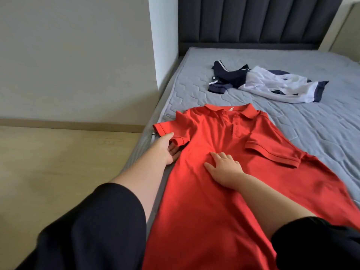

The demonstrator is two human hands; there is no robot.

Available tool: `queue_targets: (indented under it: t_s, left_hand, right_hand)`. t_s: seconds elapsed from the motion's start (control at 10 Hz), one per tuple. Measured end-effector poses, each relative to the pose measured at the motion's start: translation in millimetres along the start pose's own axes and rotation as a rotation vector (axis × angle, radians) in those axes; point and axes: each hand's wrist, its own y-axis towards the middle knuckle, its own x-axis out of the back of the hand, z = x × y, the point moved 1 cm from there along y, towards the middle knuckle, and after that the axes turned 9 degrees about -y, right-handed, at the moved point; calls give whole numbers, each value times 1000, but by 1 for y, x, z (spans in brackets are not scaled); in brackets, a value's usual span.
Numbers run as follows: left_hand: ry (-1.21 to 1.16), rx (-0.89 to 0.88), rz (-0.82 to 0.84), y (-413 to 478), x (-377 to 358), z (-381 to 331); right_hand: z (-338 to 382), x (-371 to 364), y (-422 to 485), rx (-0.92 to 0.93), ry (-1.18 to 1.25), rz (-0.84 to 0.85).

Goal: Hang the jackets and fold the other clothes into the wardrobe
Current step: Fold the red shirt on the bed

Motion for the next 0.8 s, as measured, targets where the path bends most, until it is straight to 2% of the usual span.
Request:
queue_targets:
  t_s: [0.1, 0.2, 0.3, 0.4, 0.6, 0.7, 0.8]
  left_hand:
    - [91, 42, -10, 6, -6, -10]
    - [111, 10, -21, 11, -15, -17]
    - [135, -199, -47, 25, -17, -29]
    - [187, -298, -26, 33, -7, -50]
    - [346, -343, -95, 20, -3, -73]
    - [825, -290, -325, 20, -31, -60]
    - [1229, -1071, -219, 12, -65, -56]
  right_hand:
    - [2, 7, 17, -34, -28, 6]
    - [8, 3, 16, -61, -74, -169]
    - [14, -16, 6, -24, -134, -383]
    - [10, -20, 12, 11, -76, -333]
    - [8, -24, 16, 6, -59, -319]
    - [9, -23, 18, 3, -56, -283]
    - [7, -20, 19, 6, 46, -274]
